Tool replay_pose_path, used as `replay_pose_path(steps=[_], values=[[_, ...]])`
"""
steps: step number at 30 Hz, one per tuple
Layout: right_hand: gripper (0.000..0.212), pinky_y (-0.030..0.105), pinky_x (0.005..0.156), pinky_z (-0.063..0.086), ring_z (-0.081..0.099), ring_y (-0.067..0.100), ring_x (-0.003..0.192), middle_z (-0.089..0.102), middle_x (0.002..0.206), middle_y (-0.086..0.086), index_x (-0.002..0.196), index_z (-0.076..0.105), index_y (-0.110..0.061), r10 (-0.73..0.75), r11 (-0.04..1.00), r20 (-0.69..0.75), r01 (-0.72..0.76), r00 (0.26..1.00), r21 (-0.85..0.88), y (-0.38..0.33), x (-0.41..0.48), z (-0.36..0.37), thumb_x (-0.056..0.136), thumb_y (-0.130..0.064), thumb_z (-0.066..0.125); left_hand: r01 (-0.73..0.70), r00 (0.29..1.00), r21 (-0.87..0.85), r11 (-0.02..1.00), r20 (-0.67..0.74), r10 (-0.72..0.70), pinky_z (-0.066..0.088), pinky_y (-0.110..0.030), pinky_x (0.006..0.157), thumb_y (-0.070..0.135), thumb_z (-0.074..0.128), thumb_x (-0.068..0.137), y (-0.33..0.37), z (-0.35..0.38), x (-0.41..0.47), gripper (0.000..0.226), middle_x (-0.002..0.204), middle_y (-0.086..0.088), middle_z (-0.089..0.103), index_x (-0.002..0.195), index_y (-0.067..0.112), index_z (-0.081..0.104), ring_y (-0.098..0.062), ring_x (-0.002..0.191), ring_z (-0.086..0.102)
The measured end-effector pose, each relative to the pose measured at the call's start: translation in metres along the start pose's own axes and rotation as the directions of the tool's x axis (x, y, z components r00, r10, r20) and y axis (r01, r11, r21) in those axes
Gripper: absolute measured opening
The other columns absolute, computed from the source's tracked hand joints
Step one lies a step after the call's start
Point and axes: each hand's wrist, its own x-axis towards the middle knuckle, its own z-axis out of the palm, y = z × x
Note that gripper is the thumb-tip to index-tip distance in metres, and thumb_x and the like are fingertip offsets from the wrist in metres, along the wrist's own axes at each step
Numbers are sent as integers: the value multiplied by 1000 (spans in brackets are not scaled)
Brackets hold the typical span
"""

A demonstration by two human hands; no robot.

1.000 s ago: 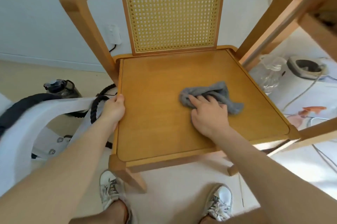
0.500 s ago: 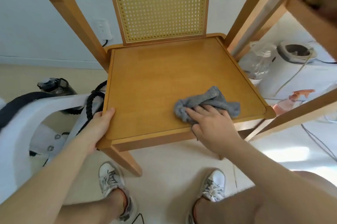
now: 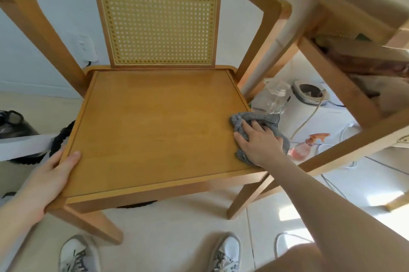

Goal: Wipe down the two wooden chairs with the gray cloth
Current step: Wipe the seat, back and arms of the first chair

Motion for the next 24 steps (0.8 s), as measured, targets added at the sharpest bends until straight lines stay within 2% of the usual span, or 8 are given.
replay_pose_path(steps=[2,5,9,12,15,20,22,24], values=[[61,55,105,29,29,32,138,21,158,-8,149,14,-45,21,1000,-8,-21,1000,19,-9,21,0,92,-65,17,-29,999,30,999,-20,29,52,-43,75,61,54,86,13,0,17,50,113,-3,64,133,44,50,-27,92,64],[58,53,98,35,36,35,130,32,151,-5,149,18,-41,46,999,-65,-44,997,21,-17,47,1,94,-60,18,-48,999,58,997,4,48,48,-37,64,58,52,89,38,10,46,49,103,0,64,134,38,51,-25,87,62],[59,53,107,26,27,27,139,34,151,-5,150,22,-33,25,999,-116,-28,993,-20,-23,92,-6,96,-55,16,-85,996,110,990,42,81,46,-36,66,62,47,88,66,28,84,53,100,3,62,136,39,47,-25,88,61],[61,52,110,23,23,22,142,31,154,-4,152,20,-29,-74,996,-96,68,993,-59,-35,130,-8,97,-55,18,-105,994,121,987,33,102,42,-36,62,58,44,92,78,38,101,46,91,4,58,136,43,43,-25,81,58],[61,53,110,20,19,21,144,22,158,-6,152,17,-30,-139,988,-66,135,988,-70,-50,165,-12,96,-56,20,-123,992,142,982,13,123,42,-37,68,57,43,93,83,38,108,46,88,7,56,137,44,41,-22,78,56],[65,53,111,18,14,23,146,18,160,-7,152,14,-34,-48,998,-59,46,997,-40,-70,161,-8,93,-62,16,-109,994,223,969,31,105,43,-33,69,58,42,93,86,26,107,39,93,8,60,130,50,42,-18,80,58],[67,52,112,16,11,24,147,15,160,-7,152,11,-35,-101,995,-22,101,995,-17,-91,134,-2,92,-65,16,-113,993,274,955,47,105,45,-36,77,60,41,92,88,12,101,36,103,5,62,128,53,40,-19,87,59],[67,51,113,12,7,23,148,11,161,-8,153,9,-36,-209,978,9,209,978,18,-126,100,10,93,-66,16,-133,991,381,915,48,124,44,-39,86,62,39,92,88,-7,98,45,115,2,61,134,49,42,-22,96,59]])
